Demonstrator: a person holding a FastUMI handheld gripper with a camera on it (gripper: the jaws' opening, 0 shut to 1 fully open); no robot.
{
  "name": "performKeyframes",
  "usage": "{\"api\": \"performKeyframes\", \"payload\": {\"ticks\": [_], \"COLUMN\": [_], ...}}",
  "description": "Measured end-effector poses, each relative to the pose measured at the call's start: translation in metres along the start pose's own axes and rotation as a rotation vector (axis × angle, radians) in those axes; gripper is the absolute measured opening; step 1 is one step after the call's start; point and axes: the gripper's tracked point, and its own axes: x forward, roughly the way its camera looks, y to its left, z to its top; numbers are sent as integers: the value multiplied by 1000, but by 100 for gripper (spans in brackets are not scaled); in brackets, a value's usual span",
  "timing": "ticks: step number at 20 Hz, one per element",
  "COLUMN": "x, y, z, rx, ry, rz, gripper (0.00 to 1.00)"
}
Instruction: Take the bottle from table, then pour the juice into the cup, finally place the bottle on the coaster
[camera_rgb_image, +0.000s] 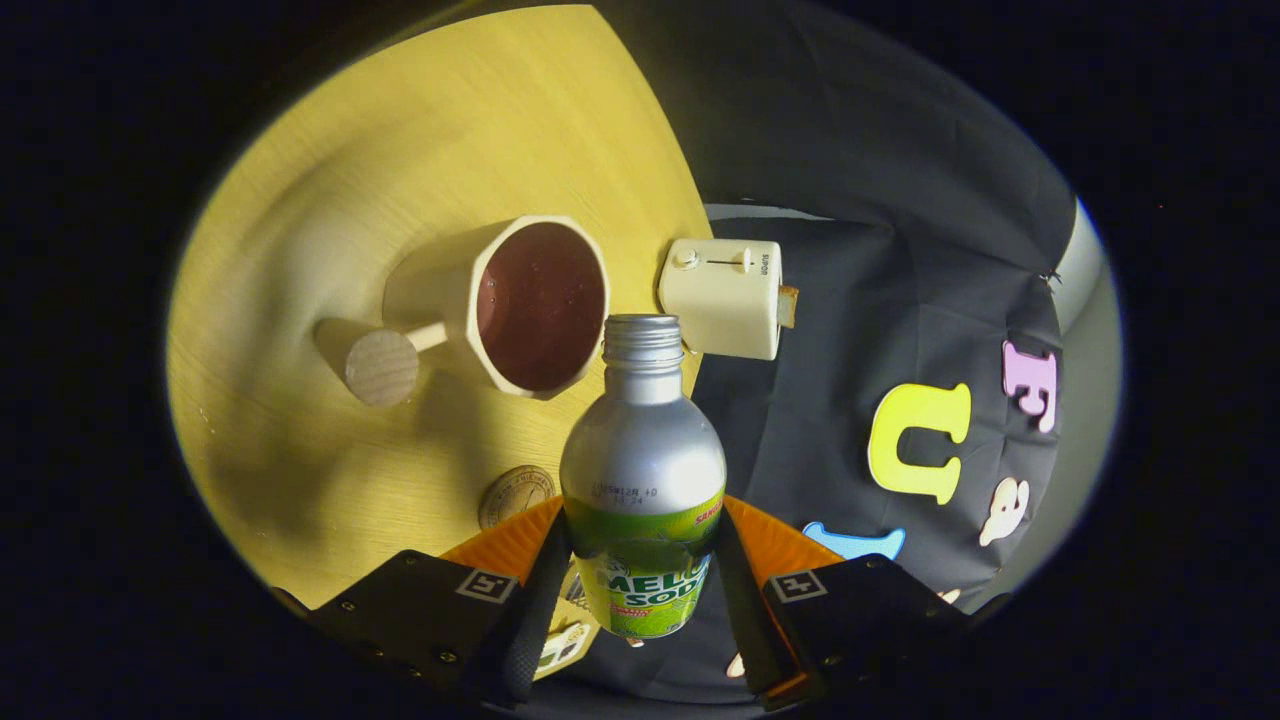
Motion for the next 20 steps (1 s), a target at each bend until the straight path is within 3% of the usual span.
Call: {"api": "performKeyframes", "payload": {"ticks": [8, 12, 17, 20], "x": [-11, -18, -24, -27], "y": [-11, -23, -23, -17], "z": [-2, -7, -13, -12], "rx": [233, 413, 595, 726], "ry": [-76, -107, -137, -149], "rz": [-68, -90, -66, -9], "gripper": [76, 76, 77, 77]}}
